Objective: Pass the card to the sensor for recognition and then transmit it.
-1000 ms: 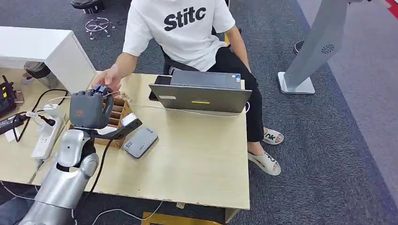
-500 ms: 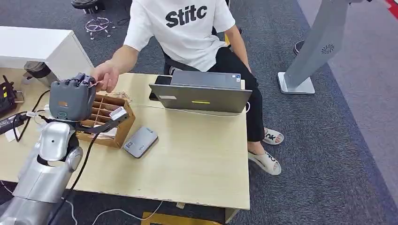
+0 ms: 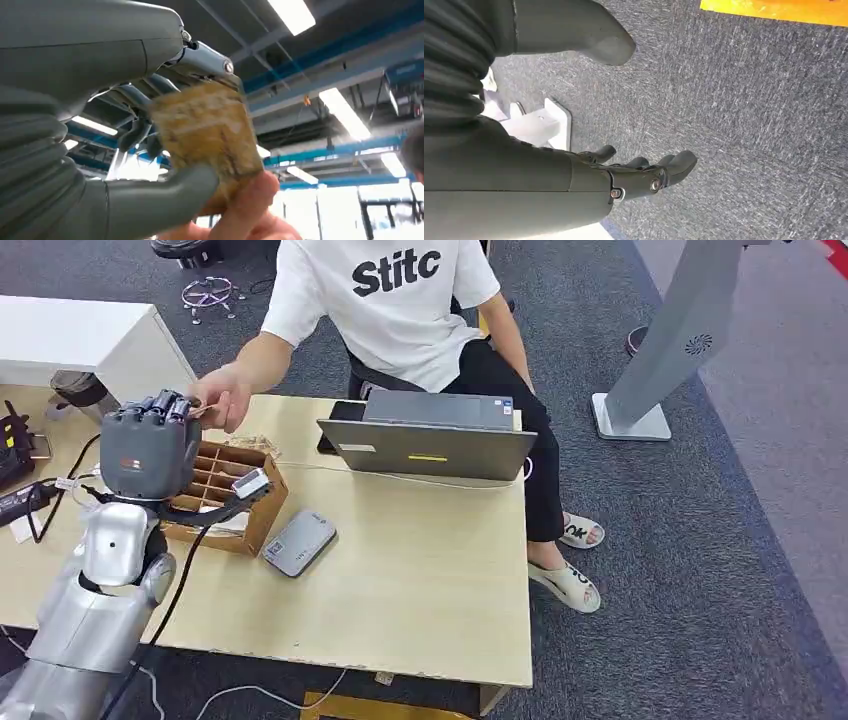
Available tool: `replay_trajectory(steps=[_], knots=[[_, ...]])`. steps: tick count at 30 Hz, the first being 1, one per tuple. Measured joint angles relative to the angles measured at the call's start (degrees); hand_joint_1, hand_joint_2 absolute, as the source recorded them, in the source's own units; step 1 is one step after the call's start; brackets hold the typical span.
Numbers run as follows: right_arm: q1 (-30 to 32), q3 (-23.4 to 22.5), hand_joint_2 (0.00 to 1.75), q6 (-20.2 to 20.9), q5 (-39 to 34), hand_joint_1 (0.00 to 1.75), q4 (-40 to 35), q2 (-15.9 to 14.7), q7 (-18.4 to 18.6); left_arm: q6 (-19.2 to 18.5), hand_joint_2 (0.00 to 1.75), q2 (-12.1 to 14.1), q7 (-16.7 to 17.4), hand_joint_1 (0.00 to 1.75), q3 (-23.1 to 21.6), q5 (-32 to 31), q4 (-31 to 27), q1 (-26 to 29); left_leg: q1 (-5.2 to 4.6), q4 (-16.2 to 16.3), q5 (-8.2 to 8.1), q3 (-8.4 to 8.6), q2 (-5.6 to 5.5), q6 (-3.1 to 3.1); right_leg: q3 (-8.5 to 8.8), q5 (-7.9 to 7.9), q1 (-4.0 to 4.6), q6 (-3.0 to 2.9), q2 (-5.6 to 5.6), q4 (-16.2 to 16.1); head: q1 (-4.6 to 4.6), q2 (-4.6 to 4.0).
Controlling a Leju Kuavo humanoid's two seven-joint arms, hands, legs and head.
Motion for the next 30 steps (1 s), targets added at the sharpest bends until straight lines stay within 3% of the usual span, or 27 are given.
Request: replay_trajectory(steps=[6,14,16,22,30], knots=[[-0.1,0.0,1.75,0.0,0.1,0.0,0.0,0.1,0.2,2.3,1.75,-0.9,-1.0,0.0,0.3,2.4,0.4,1.2,0.0,0.0,0.0,0.0,0.01,0.0,0.0,0.0,0.0,0.0,0.01,0.0,0.02,0.0],[0.0,-0.4,1.75,0.2,0.3,0.0,0.0,0.1,0.2,-1.8,1.75,-2.0,-3.8,0.0,0.6,8.6,-1.6,6.7,0.0,0.0,0.0,0.0,0.02,0.0,-0.03,0.0,0.0,0.0,0.02,0.0,0.0,0.0],[0.0,-0.7,1.75,0.2,0.2,0.0,0.0,0.1,0.0,-5.0,1.75,-2.2,-4.5,0.0,0.6,11.2,-2.6,8.0,0.0,0.0,0.0,-0.01,0.01,0.0,-0.02,0.0,0.0,0.0,0.01,0.0,0.02,0.0],[0.1,-2.0,1.75,0.2,-0.6,0.0,0.0,0.1,-0.2,-20.2,1.75,-1.7,-6.4,0.0,0.5,21.9,-8.5,14.1,0.0,0.0,-0.01,-0.02,0.08,0.0,-0.07,0.0,0.0,0.0,0.09,0.0,0.0,0.0],[0.4,-3.6,1.75,0.2,-0.6,0.0,0.0,0.1,0.5,-30.2,1.75,2.6,-6.7,0.0,0.3,31.1,-16.1,23.7,0.02,0.0,-0.01,-0.16,0.08,0.0,-0.17,-0.01,0.0,-0.01,0.09,0.0,0.0,0.0]])
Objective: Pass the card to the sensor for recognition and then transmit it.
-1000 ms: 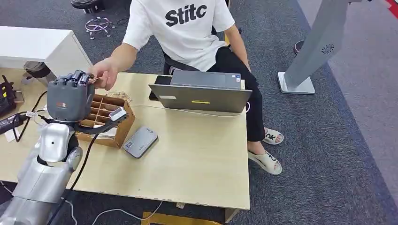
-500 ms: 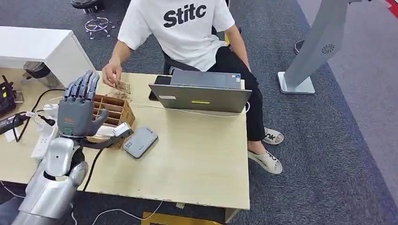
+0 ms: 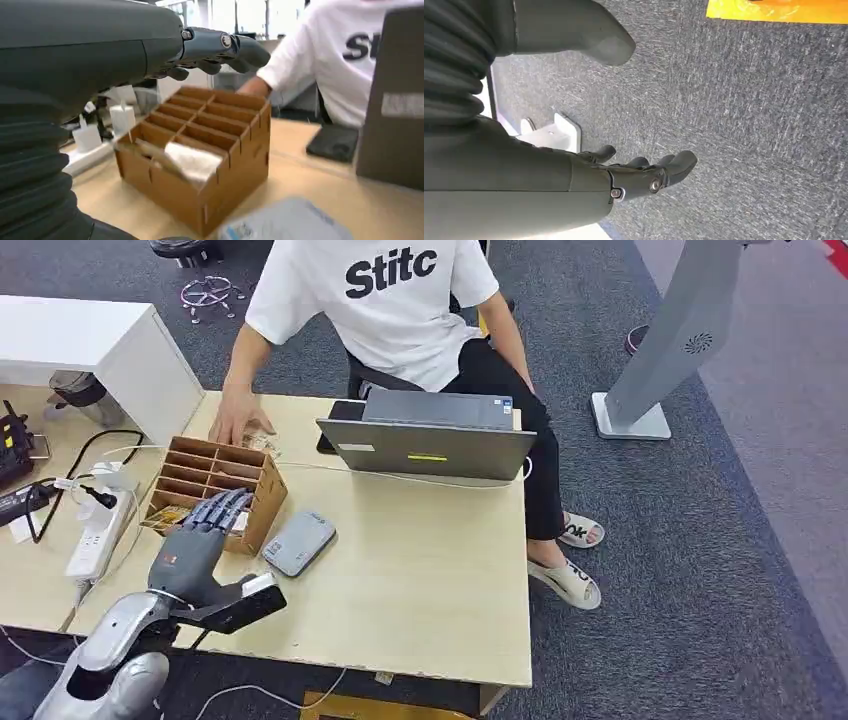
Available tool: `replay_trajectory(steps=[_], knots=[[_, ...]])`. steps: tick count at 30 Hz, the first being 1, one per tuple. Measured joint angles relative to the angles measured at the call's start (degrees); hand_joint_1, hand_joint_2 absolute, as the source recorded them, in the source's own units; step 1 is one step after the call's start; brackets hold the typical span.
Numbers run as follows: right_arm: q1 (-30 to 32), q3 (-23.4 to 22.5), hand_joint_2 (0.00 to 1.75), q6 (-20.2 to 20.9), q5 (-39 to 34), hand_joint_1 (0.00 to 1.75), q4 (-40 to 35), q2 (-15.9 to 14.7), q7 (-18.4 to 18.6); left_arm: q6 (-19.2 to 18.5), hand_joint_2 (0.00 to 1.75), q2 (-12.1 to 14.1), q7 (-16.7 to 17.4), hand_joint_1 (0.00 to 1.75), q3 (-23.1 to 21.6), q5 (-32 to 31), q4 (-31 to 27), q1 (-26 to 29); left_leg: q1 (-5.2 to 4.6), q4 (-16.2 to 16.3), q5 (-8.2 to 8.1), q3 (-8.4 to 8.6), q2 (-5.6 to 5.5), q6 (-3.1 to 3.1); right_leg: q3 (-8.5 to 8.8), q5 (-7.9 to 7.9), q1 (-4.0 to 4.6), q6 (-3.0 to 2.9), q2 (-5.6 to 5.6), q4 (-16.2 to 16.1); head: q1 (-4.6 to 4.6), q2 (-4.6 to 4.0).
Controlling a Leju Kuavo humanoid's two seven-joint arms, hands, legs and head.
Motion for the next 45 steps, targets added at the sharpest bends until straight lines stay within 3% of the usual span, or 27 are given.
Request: replay_trajectory(steps=[7,12,16,18,33,45], knots=[[0.0,-0.7,1.75,-0.2,0.0,0.0,0.0,0.0,-0.5,-2.8,1.75,4.8,0.1,0.0,0.2,1.7,-2.8,3.5,0.01,0.0,0.02,-0.01,-0.05,-0.01,0.02,0.0,0.03,-0.01,-0.08,0.0,0.02,0.0],[0.0,-1.1,1.75,-0.2,0.0,0.0,0.0,0.0,-0.4,0.3,1.75,6.7,4.7,0.0,0.3,-9.5,-2.7,3.2,0.01,0.0,0.03,-0.01,-0.05,-0.02,0.02,0.01,0.03,-0.01,-0.08,0.0,0.0,0.0],[0.0,-1.2,1.75,-0.1,0.5,0.0,0.0,0.0,-0.3,4.3,1.75,6.7,7.9,0.0,0.9,-18.2,-2.4,2.8,0.01,0.0,0.03,-0.01,-0.05,-0.02,0.02,0.02,0.02,-0.01,-0.07,0.0,0.0,0.0],[0.0,-1.2,1.75,-0.1,0.5,0.0,0.0,0.0,-0.3,4.8,1.75,6.7,8.4,0.0,1.1,-18.9,-2.2,2.7,0.01,0.0,0.03,-0.01,-0.05,-0.02,0.01,0.02,0.02,-0.01,-0.07,0.0,0.0,0.0],[0.0,-1.5,1.75,-0.1,1.5,0.0,0.0,0.1,-0.3,6.8,1.75,6.1,9.2,0.0,3.4,-20.7,-0.6,2.2,0.01,0.0,0.03,-0.01,-0.05,-0.02,0.01,0.02,0.03,-0.01,-0.07,0.0,0.0,0.0],[-0.1,-1.5,1.75,0.2,3.3,0.0,0.0,0.2,-0.1,6.9,1.75,3.4,7.3,0.0,12.4,-16.3,9.4,1.0,0.02,0.0,0.03,-0.02,-0.05,-0.02,0.0,0.02,0.04,-0.01,-0.06,0.0,0.02,0.0]])
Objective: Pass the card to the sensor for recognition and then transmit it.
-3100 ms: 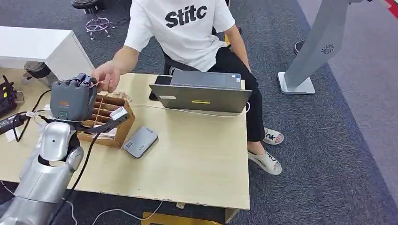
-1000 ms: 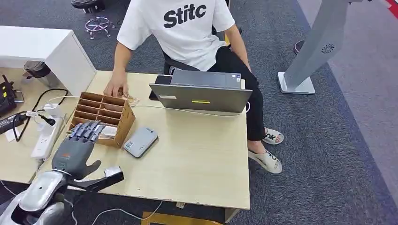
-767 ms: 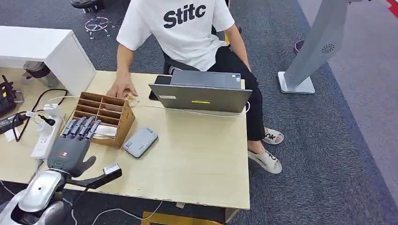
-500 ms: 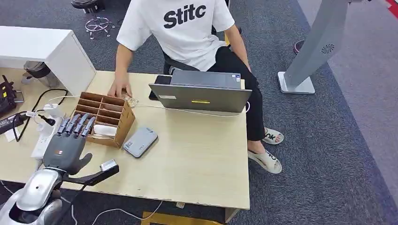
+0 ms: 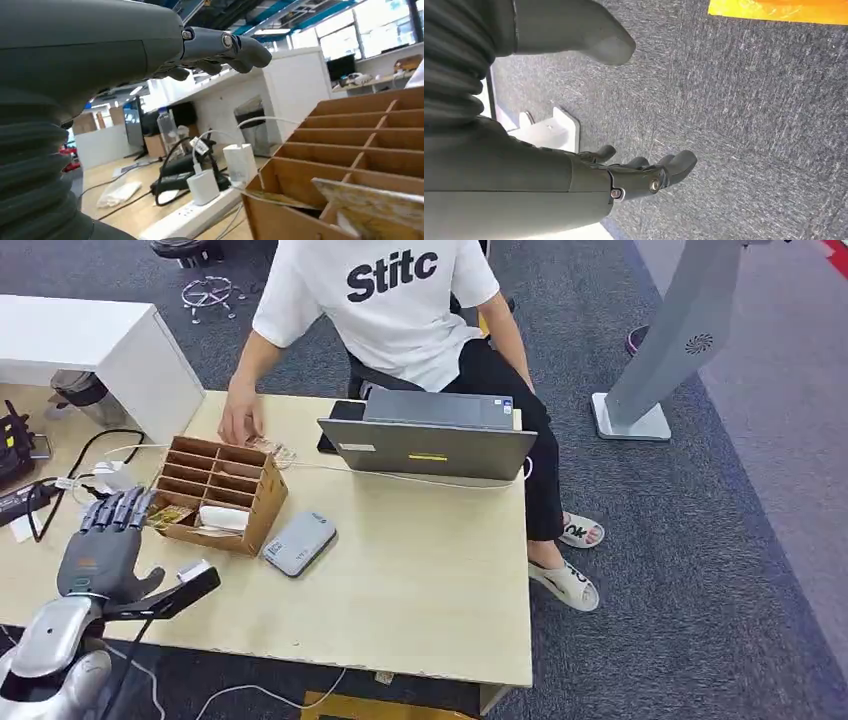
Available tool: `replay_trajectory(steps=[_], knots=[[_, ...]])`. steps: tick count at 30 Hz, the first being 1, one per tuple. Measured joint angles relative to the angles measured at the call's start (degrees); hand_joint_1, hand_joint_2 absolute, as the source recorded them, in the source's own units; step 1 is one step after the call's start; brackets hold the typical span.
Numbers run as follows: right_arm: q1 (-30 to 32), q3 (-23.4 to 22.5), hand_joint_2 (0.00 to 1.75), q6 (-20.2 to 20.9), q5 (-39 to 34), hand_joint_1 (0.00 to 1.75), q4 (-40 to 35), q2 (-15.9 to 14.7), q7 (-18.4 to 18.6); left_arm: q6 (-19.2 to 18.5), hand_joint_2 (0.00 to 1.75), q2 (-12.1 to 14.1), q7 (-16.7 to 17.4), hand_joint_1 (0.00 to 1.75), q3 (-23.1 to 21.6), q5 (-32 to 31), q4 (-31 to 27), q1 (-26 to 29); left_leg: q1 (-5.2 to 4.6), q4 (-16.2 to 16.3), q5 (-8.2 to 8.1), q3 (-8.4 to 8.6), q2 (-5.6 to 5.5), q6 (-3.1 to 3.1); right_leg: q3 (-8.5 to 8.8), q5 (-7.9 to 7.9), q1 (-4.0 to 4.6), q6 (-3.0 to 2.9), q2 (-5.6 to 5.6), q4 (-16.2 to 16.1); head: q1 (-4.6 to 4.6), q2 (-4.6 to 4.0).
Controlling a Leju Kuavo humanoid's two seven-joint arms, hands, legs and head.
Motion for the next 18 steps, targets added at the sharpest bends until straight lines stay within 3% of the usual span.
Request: replay_trajectory(steps=[18], knots=[[-0.3,0.0,1.75,0.2,1.7,0.0,0.0,0.0,-0.4,5.6,1.75,-4.5,-4.3,0.0,-0.5,-2.8,6.2,-3.8,-0.01,0.0,0.0,0.0,0.0,0.0,-0.04,0.0,0.0,0.0,-0.02,0.0,-0.02,0.0]])
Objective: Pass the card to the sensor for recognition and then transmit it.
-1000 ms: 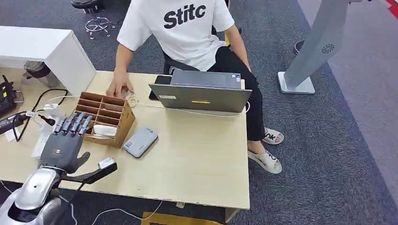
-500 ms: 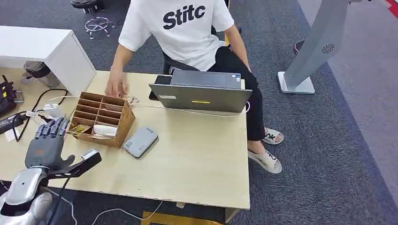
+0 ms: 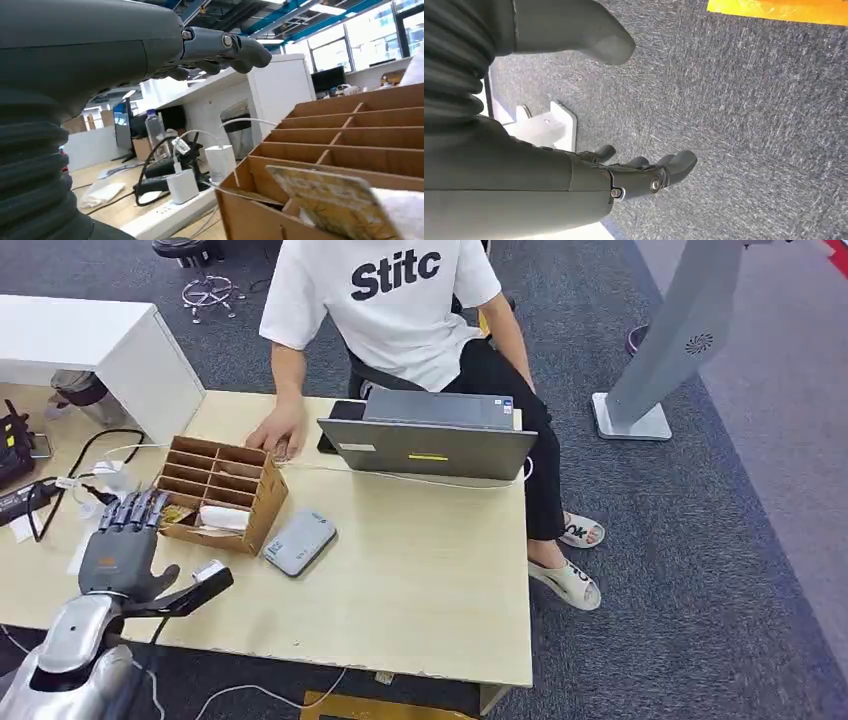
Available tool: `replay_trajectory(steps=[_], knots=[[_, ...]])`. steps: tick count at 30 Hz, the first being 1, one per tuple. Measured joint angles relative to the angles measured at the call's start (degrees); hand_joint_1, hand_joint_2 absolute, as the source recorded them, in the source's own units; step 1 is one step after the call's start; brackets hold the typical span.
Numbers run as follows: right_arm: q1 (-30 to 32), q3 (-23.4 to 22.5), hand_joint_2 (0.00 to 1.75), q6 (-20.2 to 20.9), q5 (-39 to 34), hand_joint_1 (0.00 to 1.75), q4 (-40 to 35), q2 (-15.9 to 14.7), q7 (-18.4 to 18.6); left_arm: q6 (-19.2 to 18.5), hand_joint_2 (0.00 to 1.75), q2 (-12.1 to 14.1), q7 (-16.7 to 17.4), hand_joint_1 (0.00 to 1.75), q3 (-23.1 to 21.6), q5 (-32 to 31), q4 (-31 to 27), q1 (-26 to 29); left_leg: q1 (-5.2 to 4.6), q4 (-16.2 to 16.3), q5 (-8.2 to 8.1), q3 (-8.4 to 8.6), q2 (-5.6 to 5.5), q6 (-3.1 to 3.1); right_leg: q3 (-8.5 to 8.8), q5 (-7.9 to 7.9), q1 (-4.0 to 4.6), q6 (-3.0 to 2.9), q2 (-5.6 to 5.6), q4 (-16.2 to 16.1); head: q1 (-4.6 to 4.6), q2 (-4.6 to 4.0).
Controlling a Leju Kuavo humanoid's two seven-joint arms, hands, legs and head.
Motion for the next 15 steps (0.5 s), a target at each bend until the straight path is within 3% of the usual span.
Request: replay_trajectory(steps=[15], knots=[[-0.3,0.0,1.75,0.8,0.5,0.0,0.0,0.0,0.0,-0.1,1.75,-2.9,-0.1,0.0,-6.0,-1.8,3.3,-5.9,0.0,0.0,0.0,-0.01,0.03,0.0,-0.02,0.02,0.0,-0.01,0.05,0.0,0.0,0.0]])
